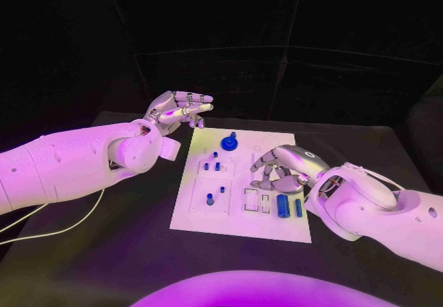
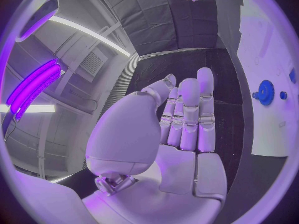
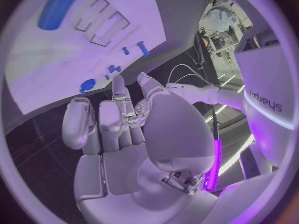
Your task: Assemble the parts on the task board
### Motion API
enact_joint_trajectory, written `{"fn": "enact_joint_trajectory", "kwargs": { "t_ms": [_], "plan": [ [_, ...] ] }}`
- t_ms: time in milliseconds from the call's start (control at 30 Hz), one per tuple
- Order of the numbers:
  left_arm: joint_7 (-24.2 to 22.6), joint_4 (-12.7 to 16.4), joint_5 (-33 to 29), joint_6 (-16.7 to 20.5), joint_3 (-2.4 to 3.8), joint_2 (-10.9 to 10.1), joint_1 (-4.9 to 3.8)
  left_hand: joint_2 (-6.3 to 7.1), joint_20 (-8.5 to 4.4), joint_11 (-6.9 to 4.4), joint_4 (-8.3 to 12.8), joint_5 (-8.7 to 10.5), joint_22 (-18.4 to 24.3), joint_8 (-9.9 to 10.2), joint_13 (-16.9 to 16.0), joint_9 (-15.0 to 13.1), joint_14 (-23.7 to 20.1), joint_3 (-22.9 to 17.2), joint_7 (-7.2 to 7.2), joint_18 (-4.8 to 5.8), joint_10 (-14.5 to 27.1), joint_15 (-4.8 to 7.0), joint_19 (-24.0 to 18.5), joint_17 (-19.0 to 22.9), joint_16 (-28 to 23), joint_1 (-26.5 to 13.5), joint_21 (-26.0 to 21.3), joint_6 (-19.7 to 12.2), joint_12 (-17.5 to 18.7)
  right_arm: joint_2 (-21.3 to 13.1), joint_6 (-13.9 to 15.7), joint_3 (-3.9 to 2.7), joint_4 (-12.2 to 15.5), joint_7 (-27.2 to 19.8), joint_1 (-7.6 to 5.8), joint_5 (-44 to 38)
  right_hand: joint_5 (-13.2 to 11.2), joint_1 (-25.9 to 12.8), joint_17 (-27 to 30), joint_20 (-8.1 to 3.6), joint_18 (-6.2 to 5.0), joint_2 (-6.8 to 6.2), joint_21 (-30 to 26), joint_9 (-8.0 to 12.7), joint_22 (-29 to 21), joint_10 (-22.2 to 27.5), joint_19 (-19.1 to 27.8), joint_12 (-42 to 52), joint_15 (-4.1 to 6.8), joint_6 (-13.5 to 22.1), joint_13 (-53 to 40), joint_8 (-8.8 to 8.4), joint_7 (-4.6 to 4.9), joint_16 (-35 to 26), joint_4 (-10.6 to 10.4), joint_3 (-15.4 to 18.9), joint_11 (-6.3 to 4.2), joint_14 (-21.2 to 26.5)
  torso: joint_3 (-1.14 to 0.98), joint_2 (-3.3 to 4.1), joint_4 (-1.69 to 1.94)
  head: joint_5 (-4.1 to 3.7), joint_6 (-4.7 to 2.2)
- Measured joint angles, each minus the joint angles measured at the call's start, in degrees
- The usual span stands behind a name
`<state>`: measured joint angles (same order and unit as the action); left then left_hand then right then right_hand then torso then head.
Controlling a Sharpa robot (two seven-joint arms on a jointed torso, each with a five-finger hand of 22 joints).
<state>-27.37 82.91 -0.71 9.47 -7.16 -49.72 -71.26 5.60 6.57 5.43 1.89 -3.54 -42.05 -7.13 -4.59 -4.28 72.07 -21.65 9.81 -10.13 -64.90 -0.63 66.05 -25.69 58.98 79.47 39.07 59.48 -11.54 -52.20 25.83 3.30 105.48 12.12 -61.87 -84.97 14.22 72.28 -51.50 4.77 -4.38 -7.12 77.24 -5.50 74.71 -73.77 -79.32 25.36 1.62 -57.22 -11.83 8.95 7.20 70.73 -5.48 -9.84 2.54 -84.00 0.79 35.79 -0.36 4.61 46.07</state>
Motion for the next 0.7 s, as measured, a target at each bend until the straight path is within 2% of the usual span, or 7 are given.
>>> {"fn": "enact_joint_trajectory", "kwargs": {
  "t_ms": [100, 133, 300, 367, 467, 600, 700],
  "plan": [
    [0.0, -0.02, 0.0, 0.0, -0.03, 0.08, 0.01, 0.0, 0.0, 0.0, 0.0, 0.0, 0.0, 0.0, 0.0, 0.0, 0.0, 0.0, 0.0, 0.0, 0.0, 0.0, 0.0, 0.0, 0.0, 0.0, 0.0, 0.0, 0.0, -2.61, 1.1, -0.11, 0.3, 3.46, 0.0, 4.35, 3.8, -0.5, -4.91, -1.08, 0.17, -0.1, 2.63, -0.67, 0.24, -1.13, -1.96, 11.28, 0.93, -1.37, -10.88, 2.41, -0.79, 3.2, -1.98, 3.45, -0.84, -0.02, 0.07, -0.05, -0.2, -1.45, -0.41],
    [0.0, -0.05, 0.0, 0.0, -0.05, 0.11, 0.02, 0.0, 0.0, 0.0, 0.0, 0.0, 0.0, 0.0, 0.0, 0.0, 0.0, 0.0, 0.0, 0.0, 0.0, 0.0, 0.0, 0.0, 0.0, 0.0, 0.0, 0.0, 0.0, -3.14, 1.29, -0.12, 0.47, 4.37, 0.0, 5.28, 4.0, -0.5, -6.5, -1.17, 0.88, -0.1, 3.32, -0.79, 0.24, -1.14, -2.46, 16.4, 0.96, -1.37, -16.67, 3.04, -0.79, 4.16, -2.65, 4.3, -1.02, -0.05, 0.07, -0.07, -0.27, -1.76, -0.47],
    [0.01, -0.09, 0.0, -0.02, -0.19, 0.22, 0.14, 0.0, 0.0, 0.0, 0.0, 0.0, -0.01, 0.0, 0.0, -0.01, 0.0, 0.0, 0.0, 0.0, 0.0, 0.0, 0.0, 0.0, 0.0, 0.0, 0.0, 0.0, 0.0, -6.21, 1.48, -0.18, 1.48, 9.41, 0.24, 7.69, 3.34, -0.34, -13.93, -0.91, 0.87, 1.11, 5.83, -1.48, 0.24, -0.67, -4.17, 35.65, 0.96, 0.09, -39.6, 6.53, -1.02, 8.45, -7.22, 9.64, -1.32, -0.05, 0.05, -0.12, -0.68, -2.94, -0.45],
    [0.01, -0.08, 0.0, -0.04, -0.2, 0.26, 0.14, 0.0, 0.0, 0.0, 0.0, 0.0, -0.01, 0.0, 0.0, -0.01, 0.0, 0.0, 0.0, 0.0, 0.0, 0.0, 0.0, 0.0, 0.0, 0.0, 0.0, 0.0, 0.0, -6.84, 1.34, -0.17, 1.69, 11.55, 0.6, 7.83, 2.96, -0.34, -15.7, -1.09, 1.77, 1.11, 6.14, -1.61, 0.24, -1.59, -4.36, 38.9, 0.96, 0.32, -43.9, 7.5, -1.25, 9.39, -8.66, 11.08, -1.17, -0.05, 0.07, -0.12, -0.73, -3.29, -0.37],
    [0.01, -0.08, 0.0, -0.06, -0.28, 0.26, 0.14, 0.0, 0.0, 0.0, 0.0, 0.0, -0.01, 0.0, 0.0, -0.01, 0.0, 0.0, 0.0, 0.0, 0.0, 0.0, 0.0, -0.01, 0.0, 0.0, 0.0, 0.0, 0.0, -7.03, 0.91, -0.11, 1.79, 14.15, 1.22, 7.74, 2.62, -0.18, -17.86, -1.09, 1.76, 1.28, 6.62, -1.77, 0.24, -2.29, -4.36, 42.29, 0.96, 1.05, -48.64, 8.85, -1.13, 10.51, -10.64, 13.21, -1.1, -0.05, 0.1, -0.12, -0.75, -3.67, -0.26],
    [0.02, -0.07, 0.0, -0.1, -0.29, 0.25, 0.15, 0.0, 0.0, 0.0, 0.0, 0.0, -0.01, 0.0, 0.0, -0.01, 0.0, 0.0, 0.0, 0.0, 0.0, 0.0, 0.0, 0.0, 0.0, 0.0, 0.0, 0.0, 0.0, -7.06, 0.05, 0.0, 1.86, 16.81, 2.76, 7.05, 2.04, -0.21, -18.83, -1.09, 1.76, 1.28, 7.02, -1.83, 0.24, -2.5, -4.36, 43.23, 0.96, 1.55, -50.49, 9.65, -1.04, 10.8, -11.18, 14.77, -0.9, -0.05, 0.07, -0.12, -0.73, -4.07, -0.04],
    [0.02, -0.05, 0.0, -0.13, -0.29, 0.15, 0.16, 0.0, 0.0, 0.0, -0.16, 0.0, -0.01, 0.0, 0.0, -0.01, 0.0, 0.16, 0.0, 0.0, 0.0, 0.0, 0.0, -0.01, 0.0, 0.0, 0.0, 0.0, 0.0, -6.73, -0.76, 0.07, 1.82, 18.46, 3.71, 6.26, 1.73, -1.23, -19.4, -0.98, 1.77, 2.26, 7.02, -1.84, 0.23, -2.49, -4.47, 43.85, 0.96, 1.96, -51.55, 10.17, -0.85, 11.11, -11.26, 16.24, -0.9, -0.05, 0.05, -0.12, -0.59, -4.38, 0.06]
  ]
}}
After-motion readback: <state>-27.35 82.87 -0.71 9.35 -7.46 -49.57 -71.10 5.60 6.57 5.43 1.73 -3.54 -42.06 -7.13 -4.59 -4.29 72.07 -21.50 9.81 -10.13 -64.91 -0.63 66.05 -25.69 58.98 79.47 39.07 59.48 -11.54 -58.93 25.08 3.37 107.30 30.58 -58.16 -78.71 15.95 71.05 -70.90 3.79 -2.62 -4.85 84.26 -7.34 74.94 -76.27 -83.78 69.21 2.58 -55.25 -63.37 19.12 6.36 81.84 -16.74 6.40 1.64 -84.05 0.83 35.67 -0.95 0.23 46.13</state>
